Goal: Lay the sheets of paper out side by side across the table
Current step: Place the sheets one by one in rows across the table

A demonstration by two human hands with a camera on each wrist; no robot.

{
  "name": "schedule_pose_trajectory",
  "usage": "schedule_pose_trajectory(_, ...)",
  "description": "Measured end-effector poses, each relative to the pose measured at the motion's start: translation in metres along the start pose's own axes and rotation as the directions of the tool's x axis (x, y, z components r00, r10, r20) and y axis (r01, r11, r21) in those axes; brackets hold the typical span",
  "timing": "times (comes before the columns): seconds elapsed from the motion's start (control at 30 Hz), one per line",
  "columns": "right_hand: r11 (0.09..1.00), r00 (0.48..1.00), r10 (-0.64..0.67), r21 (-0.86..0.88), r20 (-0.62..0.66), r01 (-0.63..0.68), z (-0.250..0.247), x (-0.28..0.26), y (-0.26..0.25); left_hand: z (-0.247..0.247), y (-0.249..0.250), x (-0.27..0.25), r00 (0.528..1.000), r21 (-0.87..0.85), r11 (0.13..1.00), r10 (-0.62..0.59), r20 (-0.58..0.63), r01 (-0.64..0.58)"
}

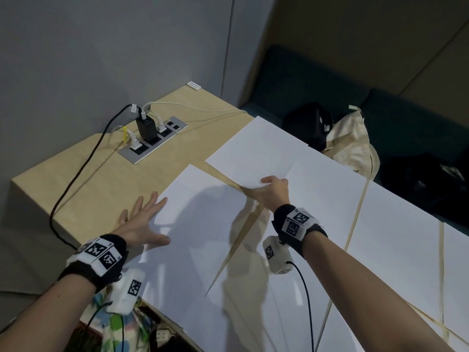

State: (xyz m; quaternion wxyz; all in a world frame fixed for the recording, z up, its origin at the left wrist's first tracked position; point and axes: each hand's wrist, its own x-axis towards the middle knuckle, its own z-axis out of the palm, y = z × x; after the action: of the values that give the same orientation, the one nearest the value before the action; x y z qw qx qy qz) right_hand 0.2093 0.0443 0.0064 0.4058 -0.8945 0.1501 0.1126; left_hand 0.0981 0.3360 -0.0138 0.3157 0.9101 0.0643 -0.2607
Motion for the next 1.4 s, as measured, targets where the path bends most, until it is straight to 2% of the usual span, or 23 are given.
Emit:
schedule_pose_trajectory(0.07, 0.986, 0.998, -0.064, -0.157, -0.014, 0.061, 0.002, -0.001, -0.002, 0.000, -0.002, 0.000, 1.000, -0.002, 1.000, 0.010, 0.004, -0.010)
schedule_pose_trajectory(0.17, 0.893, 0.988, -0.145, -0.438, -0.056, 0.106, 0.005, -0.007, -0.002, 0.001, -0.003, 0.000, 1.000, -0.015, 1.000, 0.021, 0.000, -0.021)
schedule_pose_trajectory(0.27, 0.806, 0.979, -0.190, -0.582, -0.078, 0.110, 0.008, -0.006, 0.000, 0.002, -0.005, 0.001, 0.999, -0.045, 0.998, 0.032, -0.004, -0.032)
schedule_pose_trajectory(0.33, 0.773, 0.982, -0.187, -0.622, -0.035, 0.125, 0.010, -0.005, 0.001, 0.003, -0.007, 0.001, 0.999, -0.068, 0.997, 0.043, -0.004, -0.043)
schedule_pose_trajectory(0.47, 0.748, 0.986, -0.112, -0.643, 0.126, 0.167, 0.016, -0.003, 0.002, 0.004, -0.010, 0.002, 0.998, -0.079, 0.995, 0.062, -0.004, -0.062)
schedule_pose_trajectory(0.57, 0.740, 0.975, -0.117, -0.638, 0.189, 0.212, 0.021, 0.000, 0.002, 0.005, -0.011, 0.003, 0.998, -0.075, 0.995, 0.066, -0.008, -0.067)
schedule_pose_trajectory(0.8, 0.742, 0.968, -0.119, -0.628, 0.220, 0.234, 0.023, 0.002, -0.003, 0.005, -0.011, 0.004, 0.998, -0.054, 0.997, 0.057, -0.010, -0.058)
schedule_pose_trajectory(1.4, 0.784, 0.981, -0.078, -0.597, 0.176, 0.170, 0.028, 0.001, -0.001, 0.006, -0.011, 0.002, 0.998, -0.070, 0.996, 0.061, -0.025, -0.063)
